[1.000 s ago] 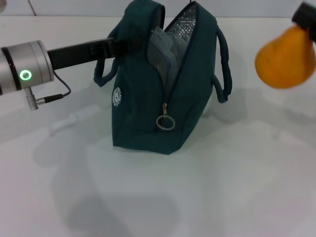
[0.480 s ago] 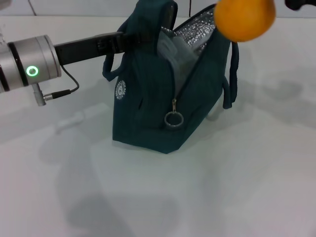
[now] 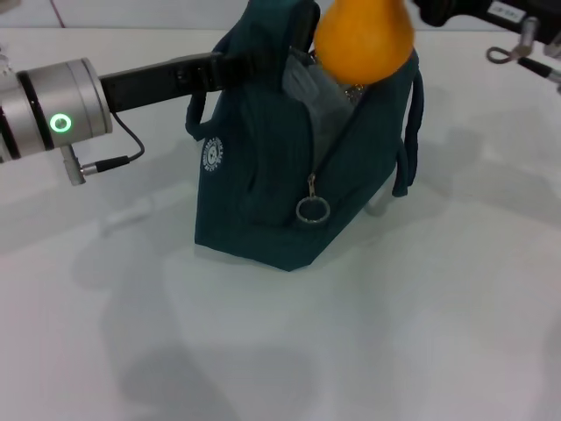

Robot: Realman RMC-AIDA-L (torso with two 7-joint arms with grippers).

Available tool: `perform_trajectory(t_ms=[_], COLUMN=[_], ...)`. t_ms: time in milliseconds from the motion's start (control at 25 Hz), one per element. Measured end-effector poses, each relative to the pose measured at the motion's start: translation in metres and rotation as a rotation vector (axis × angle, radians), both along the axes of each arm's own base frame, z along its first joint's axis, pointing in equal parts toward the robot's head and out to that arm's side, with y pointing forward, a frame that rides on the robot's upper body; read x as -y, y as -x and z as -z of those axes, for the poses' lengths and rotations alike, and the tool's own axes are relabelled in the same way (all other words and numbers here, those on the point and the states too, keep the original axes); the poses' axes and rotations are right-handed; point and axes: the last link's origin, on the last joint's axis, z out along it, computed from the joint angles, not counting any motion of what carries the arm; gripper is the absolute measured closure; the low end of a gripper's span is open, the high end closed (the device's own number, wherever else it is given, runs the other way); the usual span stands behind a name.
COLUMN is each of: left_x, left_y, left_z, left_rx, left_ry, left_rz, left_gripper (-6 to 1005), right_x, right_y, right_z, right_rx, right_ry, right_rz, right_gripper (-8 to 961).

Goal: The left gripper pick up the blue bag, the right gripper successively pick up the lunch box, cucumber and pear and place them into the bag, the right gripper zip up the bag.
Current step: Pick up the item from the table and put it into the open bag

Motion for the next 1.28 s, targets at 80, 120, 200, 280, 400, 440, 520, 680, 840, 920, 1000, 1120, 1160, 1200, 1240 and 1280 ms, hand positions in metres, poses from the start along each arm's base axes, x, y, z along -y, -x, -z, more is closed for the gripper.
perform_trajectory(t_ms=[80, 120, 200, 280, 400, 440, 520, 680, 840, 920, 1000, 1120, 1160, 1200, 1240, 1280], left_x=[0.0, 0.0, -0.001, 0.0, 0.0, 0.0, 0.0, 0.0, 0.0, -0.001, -0.001, -0.002, -0.002, -0.002, -0.002, -0.002], left_y=[0.0, -0.001, -0.001, 0.0, 0.001, 0.001, 0.002, 0.003, 0.004, 0.004, 0.004, 0.005, 0.005, 0.005, 0.005, 0.005], left_z=[0.001, 0.001, 0.001, 0.002, 0.002, 0.001, 0.001, 0.001, 0.0, 0.0, 0.0, -0.001, -0.001, -0.001, -0.001, -0.001], left_rx=[-0.003, -0.004, -0.004, -0.003, -0.004, -0.004, -0.004, -0.006, -0.005, -0.005, -0.006, -0.008, -0.008, -0.009, -0.009, -0.009], left_ry=[0.001, 0.002, 0.001, 0.001, 0.0, -0.001, -0.005, -0.01, -0.013, -0.014, -0.016, -0.021, -0.022, -0.023, -0.023, -0.024], left_rz=[0.001, 0.001, 0.001, -0.001, -0.004, -0.006, -0.011, -0.016, -0.02, -0.02, -0.022, -0.026, -0.027, -0.027, -0.027, -0.027], left_gripper=[960, 960, 960, 960, 960, 960, 960, 960, 960, 960, 960, 960, 960, 960, 960, 960], right_x=[-0.002, -0.003, -0.003, -0.004, -0.002, -0.002, 0.0, 0.002, 0.004, 0.005, 0.005, 0.005, 0.005, 0.005, 0.005, 0.005], right_y=[0.003, 0.004, 0.005, 0.006, 0.007, 0.007, 0.007, 0.006, -0.001, -0.002, -0.003, -0.006, -0.008, -0.009, -0.01, -0.011], right_z=[0.005, 0.007, 0.012, 0.018, 0.026, 0.026, 0.034, 0.038, 0.038, 0.037, 0.037, 0.037, 0.037, 0.037, 0.037, 0.037], right_rx=[0.012, 0.018, 0.036, 0.06, 0.089, 0.089, 0.119, 0.132, 0.132, 0.132, 0.133, 0.135, 0.136, 0.137, 0.138, 0.139], right_ry=[0.006, 0.008, 0.011, 0.013, 0.026, 0.026, 0.041, 0.051, 0.05, 0.05, 0.05, 0.049, 0.048, 0.046, 0.045, 0.044], right_rz=[0.003, 0.004, 0.006, 0.004, -0.003, -0.003, -0.008, -0.009, 0.006, 0.009, 0.012, 0.021, 0.024, 0.03, 0.035, 0.038], right_gripper=[883, 883, 881, 879, 877, 876, 874, 871, 867, 866, 864, 861, 860, 860, 859, 858])
